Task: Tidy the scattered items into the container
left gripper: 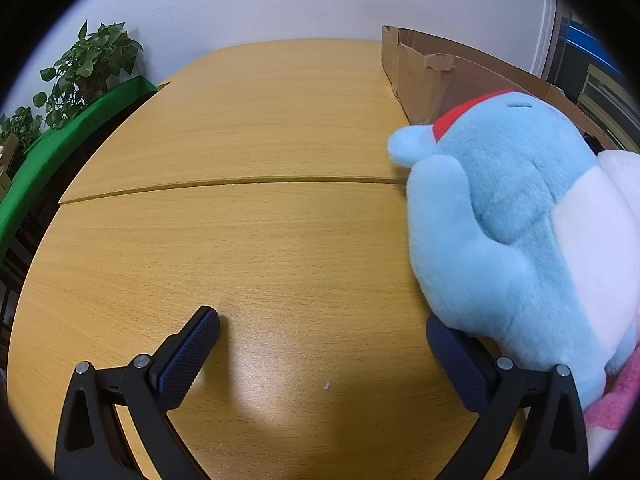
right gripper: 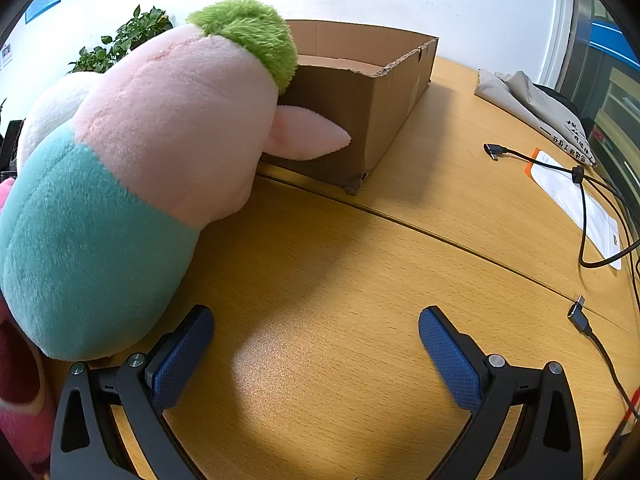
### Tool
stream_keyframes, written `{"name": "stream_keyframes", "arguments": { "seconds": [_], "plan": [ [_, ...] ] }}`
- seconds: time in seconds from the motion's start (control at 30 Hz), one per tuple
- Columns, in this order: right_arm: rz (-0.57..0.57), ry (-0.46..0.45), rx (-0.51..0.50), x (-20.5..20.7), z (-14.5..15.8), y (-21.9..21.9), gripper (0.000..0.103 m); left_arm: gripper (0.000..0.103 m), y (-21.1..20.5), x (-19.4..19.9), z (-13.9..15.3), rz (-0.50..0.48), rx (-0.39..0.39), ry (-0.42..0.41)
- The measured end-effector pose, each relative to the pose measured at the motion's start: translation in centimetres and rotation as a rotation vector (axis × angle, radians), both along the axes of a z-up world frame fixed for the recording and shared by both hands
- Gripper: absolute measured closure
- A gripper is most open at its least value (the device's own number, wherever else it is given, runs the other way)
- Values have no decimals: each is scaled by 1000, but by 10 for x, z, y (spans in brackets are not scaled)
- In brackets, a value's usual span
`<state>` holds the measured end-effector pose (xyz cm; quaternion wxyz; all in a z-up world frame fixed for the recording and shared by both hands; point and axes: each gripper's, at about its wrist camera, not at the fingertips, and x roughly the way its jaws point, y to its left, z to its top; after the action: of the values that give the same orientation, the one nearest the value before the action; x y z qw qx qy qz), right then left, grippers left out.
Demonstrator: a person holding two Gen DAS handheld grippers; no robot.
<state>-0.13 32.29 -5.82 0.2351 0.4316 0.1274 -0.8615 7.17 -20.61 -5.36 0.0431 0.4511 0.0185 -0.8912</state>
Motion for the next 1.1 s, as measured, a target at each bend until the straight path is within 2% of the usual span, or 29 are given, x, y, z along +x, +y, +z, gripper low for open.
{"name": "stream_keyframes", "arguments": {
  "seconds": [0.17, 0.23, 0.3, 0.37, 0.47, 0.6, 0.87, 0.9, 0.97, 1.1],
  "plan": [
    [0, 0, 0, 0, 0, 0, 0, 1, -4, 7, 1, -10, 5, -6],
    [0, 0, 0, 0, 0, 0, 0, 1, -7, 19, 5, 0, 51, 16],
    [0, 0, 0, 0, 0, 0, 0, 1, -7, 35, 17, -10, 98, 41],
    [0, 0, 0, 0, 0, 0, 0, 1, 0, 54, 36, -33, 100, 80],
    [0, -1, 1, 1, 0, -1, 0, 1, 23, 82, 70, -105, 112, 141],
    [3, -2, 1, 1, 0, -3, 0, 1, 61, 101, 100, -206, 164, 159],
    [-26, -26, 13, 1, 2, -6, 1, 1, 139, 128, 112, -273, 133, 151],
    [-58, -27, 24, 7, 6, -2, 3, 1, 142, 130, 112, -265, 112, 147],
    [-136, 49, 10, 38, 31, 14, 8, 1, 148, 143, 115, -236, 76, 162],
    [-267, 240, -67, 134, 105, 32, 0, 1, 160, 167, 123, -213, 97, 196]
  ]
}}
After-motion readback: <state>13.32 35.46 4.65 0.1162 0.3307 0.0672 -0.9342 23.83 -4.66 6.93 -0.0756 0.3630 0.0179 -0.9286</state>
